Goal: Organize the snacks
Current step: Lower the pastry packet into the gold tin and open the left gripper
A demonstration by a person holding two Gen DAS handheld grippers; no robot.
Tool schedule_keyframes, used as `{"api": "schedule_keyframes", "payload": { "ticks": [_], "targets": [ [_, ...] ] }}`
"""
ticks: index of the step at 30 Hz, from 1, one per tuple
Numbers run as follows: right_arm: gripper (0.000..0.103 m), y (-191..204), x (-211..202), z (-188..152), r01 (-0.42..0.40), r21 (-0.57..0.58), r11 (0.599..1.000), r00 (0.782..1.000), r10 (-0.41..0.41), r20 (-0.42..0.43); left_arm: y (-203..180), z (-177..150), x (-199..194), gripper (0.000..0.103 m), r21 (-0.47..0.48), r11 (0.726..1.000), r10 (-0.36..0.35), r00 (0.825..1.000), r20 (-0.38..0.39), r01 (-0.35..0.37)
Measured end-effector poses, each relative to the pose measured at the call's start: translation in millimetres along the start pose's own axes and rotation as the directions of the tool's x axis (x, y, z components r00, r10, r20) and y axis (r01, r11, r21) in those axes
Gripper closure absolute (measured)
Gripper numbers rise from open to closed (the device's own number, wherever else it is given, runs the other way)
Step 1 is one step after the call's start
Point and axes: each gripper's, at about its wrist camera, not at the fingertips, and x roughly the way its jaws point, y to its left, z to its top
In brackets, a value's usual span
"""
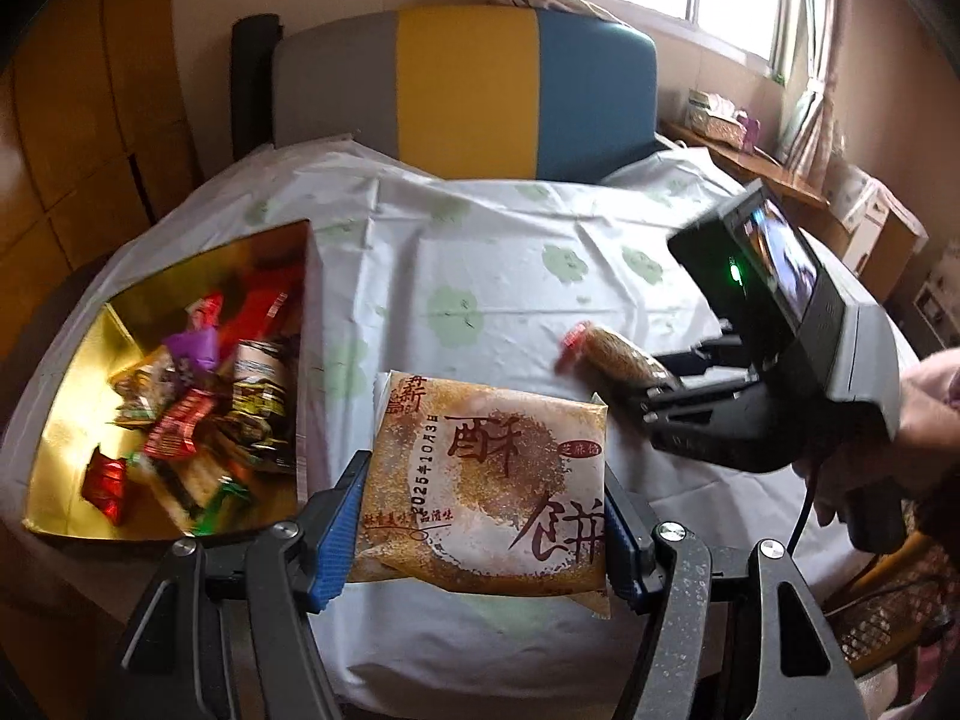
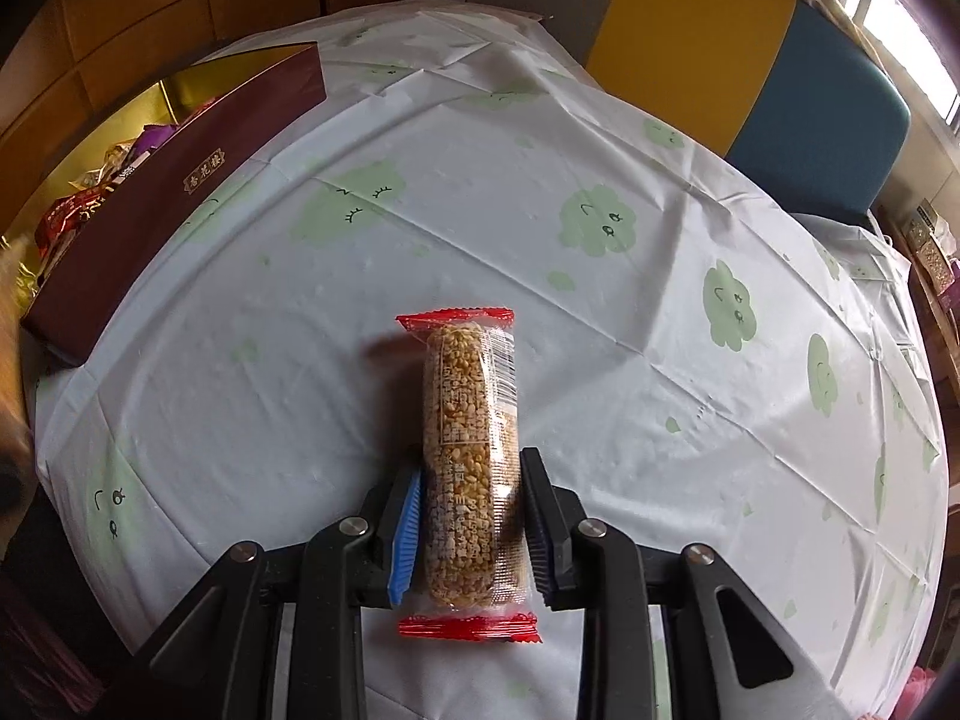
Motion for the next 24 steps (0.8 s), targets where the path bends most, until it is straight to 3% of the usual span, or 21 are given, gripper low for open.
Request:
{"api": "schedule_keyframes", "payload": {
  "ticks": [24],
  "targets": [
    [0.073,-0.3,-3.5,-0.7,0.007,-0.009,1.000,1.000,-0.007,0.003,66.3,0.2,-24.7,0.035,-0.155,0.982,0.109,0.994,0.017,-0.105]
  ]
}}
